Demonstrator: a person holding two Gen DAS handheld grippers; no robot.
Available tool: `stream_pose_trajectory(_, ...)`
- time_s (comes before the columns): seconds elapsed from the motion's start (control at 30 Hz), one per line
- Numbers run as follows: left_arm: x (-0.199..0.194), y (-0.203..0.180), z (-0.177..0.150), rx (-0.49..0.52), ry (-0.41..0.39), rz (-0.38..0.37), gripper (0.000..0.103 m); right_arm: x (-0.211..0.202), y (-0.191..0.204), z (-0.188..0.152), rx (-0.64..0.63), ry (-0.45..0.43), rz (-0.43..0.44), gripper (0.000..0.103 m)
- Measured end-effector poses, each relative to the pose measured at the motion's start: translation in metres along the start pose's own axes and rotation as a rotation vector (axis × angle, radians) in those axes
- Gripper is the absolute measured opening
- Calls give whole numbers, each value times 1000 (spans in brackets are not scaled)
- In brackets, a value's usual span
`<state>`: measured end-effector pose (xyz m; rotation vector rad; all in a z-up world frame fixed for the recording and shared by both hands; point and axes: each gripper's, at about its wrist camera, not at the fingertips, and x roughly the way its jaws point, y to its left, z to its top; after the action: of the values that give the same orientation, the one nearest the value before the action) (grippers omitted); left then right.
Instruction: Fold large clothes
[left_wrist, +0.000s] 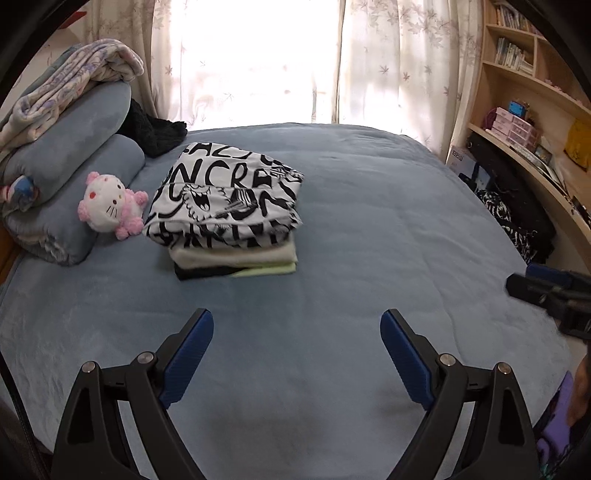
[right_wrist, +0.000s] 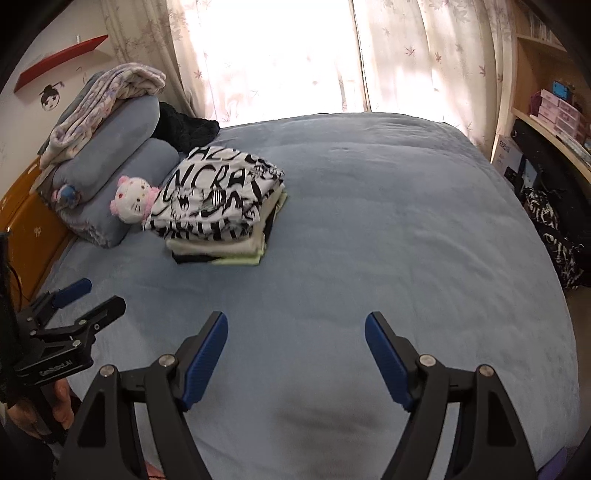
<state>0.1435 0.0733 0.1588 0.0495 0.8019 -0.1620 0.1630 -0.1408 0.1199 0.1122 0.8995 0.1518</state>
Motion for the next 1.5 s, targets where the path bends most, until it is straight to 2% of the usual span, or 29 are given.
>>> stream_pose_trajectory(0.07, -10, -10, -14, 6, -25, 12, 102, -4, 3, -23, -15, -15, -20, 77)
stream_pose_trajectory(0.17, -23, -25, -38, 8, -67, 41, 102, -8, 7, -54, -15, -38, -34, 77)
stream_pose_trajectory(0.37, -26, -36, -79, -78, -30, 14, 102, -5, 7, -103, 30, -63, -70, 78)
stream_pose_trajectory(0.53, -20, -46, -107, -69, -14, 47, 102, -2, 7, -131, 62, -67, -67, 86)
stream_pose_trajectory(0.8, -17, -49, -124, -93, 14, 51, 102, -3, 3, -149, 103, -70, -82, 86)
stream_pose_trajectory(1.07, -17, -47, -130, -120, 42, 40, 102, -5, 1, -153, 101, -72, -83, 86)
stream_pose_trajectory(1.5, -29, -50, -133, -109, 18, 33, 102, -12, 7, -155, 83, -99, -87, 86)
